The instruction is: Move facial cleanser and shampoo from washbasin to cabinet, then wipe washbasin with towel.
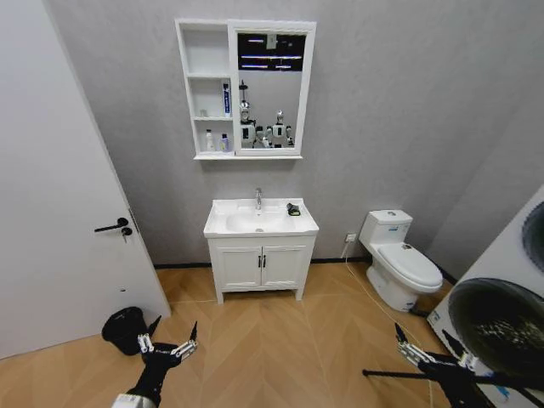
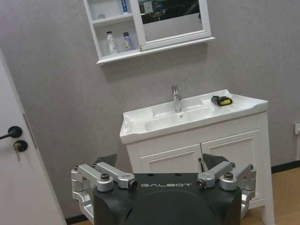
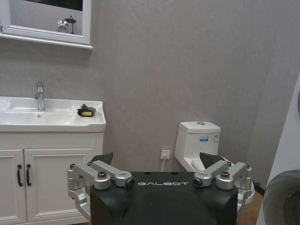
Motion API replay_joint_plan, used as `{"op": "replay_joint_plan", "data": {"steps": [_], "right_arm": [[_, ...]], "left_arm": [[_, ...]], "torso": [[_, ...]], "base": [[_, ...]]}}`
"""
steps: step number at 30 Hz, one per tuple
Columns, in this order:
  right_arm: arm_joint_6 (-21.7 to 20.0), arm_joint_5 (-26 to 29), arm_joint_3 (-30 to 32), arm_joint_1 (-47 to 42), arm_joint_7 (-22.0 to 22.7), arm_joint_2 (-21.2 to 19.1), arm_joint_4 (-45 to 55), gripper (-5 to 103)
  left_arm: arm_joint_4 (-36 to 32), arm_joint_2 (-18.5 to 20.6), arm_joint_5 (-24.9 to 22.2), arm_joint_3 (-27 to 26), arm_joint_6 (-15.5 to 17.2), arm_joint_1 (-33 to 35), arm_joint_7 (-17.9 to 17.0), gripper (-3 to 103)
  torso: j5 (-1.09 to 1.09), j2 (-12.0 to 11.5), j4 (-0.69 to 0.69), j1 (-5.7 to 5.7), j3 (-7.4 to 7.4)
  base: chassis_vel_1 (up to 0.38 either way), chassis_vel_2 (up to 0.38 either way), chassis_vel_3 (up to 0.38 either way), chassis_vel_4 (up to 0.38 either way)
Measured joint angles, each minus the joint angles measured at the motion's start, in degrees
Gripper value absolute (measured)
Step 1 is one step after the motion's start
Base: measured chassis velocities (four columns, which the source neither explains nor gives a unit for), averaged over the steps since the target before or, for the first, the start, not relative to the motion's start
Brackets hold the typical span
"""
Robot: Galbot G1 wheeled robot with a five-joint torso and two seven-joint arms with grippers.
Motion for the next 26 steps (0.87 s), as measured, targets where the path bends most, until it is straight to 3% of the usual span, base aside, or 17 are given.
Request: {"op": "replay_joint_plan", "data": {"steps": [5, 26], "right_arm": [[0.00, 0.00, 0.00, 0.00, 0.01, 0.00, 0.00, 100], [0.00, 0.00, -0.01, 0.00, -0.01, 0.00, 0.00, 100]], "left_arm": [[-0.01, 0.00, 0.00, 0.01, 0.00, 0.00, 0.00, 100], [-0.01, 0.01, 0.00, -0.01, 0.00, 0.00, 0.00, 100]], "torso": [[-0.02, 0.00, 0.01, 0.01, 0.00], [-0.04, 0.00, -0.01, 0.02, 0.00]], "base": [[-0.077, -0.115, 0.173, 0.072], [0.018, 0.019, -0.014, -0.010]]}}
